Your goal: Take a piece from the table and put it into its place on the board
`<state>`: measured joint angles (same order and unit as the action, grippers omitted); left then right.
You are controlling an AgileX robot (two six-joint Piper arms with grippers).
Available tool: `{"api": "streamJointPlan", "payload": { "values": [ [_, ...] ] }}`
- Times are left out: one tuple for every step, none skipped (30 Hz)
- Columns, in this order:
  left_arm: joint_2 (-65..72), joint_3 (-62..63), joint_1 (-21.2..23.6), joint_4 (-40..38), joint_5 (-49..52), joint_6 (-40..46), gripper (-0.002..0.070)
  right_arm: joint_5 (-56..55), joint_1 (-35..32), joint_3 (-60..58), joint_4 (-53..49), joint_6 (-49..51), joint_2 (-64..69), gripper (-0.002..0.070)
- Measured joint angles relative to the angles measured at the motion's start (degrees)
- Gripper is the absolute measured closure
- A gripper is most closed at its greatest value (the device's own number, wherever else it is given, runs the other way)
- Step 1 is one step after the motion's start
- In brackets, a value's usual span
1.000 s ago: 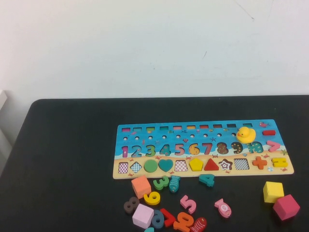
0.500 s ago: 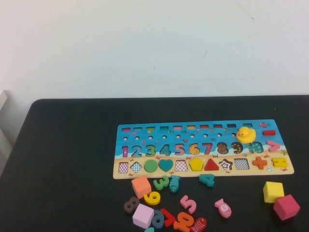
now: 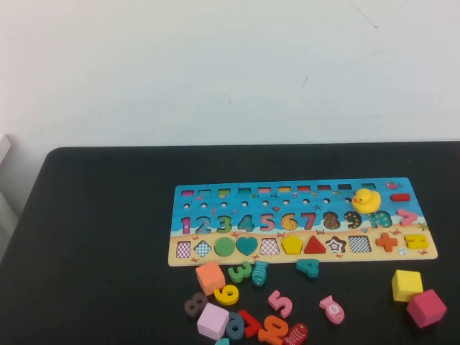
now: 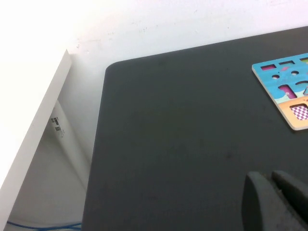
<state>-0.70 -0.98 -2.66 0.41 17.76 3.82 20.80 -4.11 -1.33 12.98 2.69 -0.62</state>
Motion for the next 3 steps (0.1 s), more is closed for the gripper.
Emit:
{"api": "streamJointPlan", "payload": {
  "values": [
    [0.0,0.0,0.0,0.0,0.0,0.04,0.0675,0.0,0.0,0.0,0.0,0.0,0.0,0.0657],
    [0.0,0.0,0.0,0.0,0.0,0.04,0.0675,0.0,0.0,0.0,0.0,0.0,0.0,0.0657],
    [0.0,0.0,0.23,0.0,0.0,0.04,0.0675,0.0,0.0,0.0,0.0,0.0,0.0,0.0657]
  ]
}}
